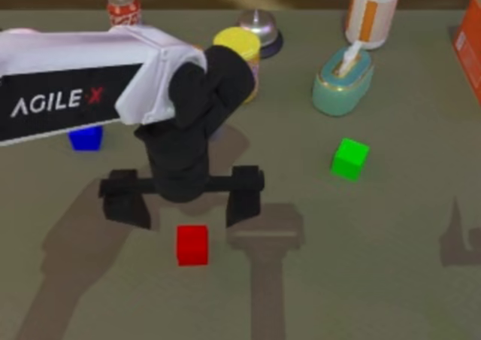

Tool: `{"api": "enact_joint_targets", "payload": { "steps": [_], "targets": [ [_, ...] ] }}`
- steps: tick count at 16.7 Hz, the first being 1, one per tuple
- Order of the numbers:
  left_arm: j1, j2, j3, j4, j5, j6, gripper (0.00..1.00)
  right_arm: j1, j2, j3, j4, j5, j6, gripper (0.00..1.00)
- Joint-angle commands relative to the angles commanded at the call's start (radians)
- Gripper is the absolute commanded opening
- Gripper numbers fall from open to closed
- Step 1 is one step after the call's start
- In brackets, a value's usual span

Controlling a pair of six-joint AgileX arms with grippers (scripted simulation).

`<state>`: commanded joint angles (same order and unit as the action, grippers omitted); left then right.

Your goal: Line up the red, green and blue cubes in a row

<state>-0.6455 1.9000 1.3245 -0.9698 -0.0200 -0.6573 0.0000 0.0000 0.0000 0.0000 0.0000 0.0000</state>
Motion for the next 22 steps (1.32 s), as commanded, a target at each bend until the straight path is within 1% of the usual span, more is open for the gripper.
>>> {"api": "enact_joint_targets", "payload": {
  "steps": [2, 4, 9, 12, 14, 17, 22],
  "targets": [
    [0.004, -0.028, 0.041, -0.070, 0.000, -0.001, 1.00, 0.000, 0.000, 0.000, 0.000, 0.000, 0.000, 1.00],
    [0.006, -0.046, 0.060, -0.098, 0.000, 0.000, 1.00, 0.000, 0.000, 0.000, 0.000, 0.000, 0.000, 1.00],
    [0.005, -0.051, 0.050, -0.091, -0.001, 0.001, 1.00, 0.002, 0.010, 0.010, -0.007, 0.000, -0.004, 1.00],
    [0.047, -0.135, -0.022, -0.041, -0.005, 0.005, 1.00, 0.024, 0.101, 0.102, -0.071, 0.000, -0.037, 1.00],
    [0.094, -0.237, -0.104, 0.015, -0.008, 0.013, 1.00, 0.049, 0.214, 0.216, -0.144, 0.000, -0.077, 1.00],
    [0.190, -0.462, -0.274, 0.131, -0.013, 0.040, 1.00, 0.097, 0.464, 0.455, -0.291, -0.001, -0.155, 1.00],
    [0.372, -0.944, -0.639, 0.374, -0.016, 0.153, 1.00, 0.193, 1.060, 0.937, -0.601, 0.001, -0.316, 1.00]
  ]
}}
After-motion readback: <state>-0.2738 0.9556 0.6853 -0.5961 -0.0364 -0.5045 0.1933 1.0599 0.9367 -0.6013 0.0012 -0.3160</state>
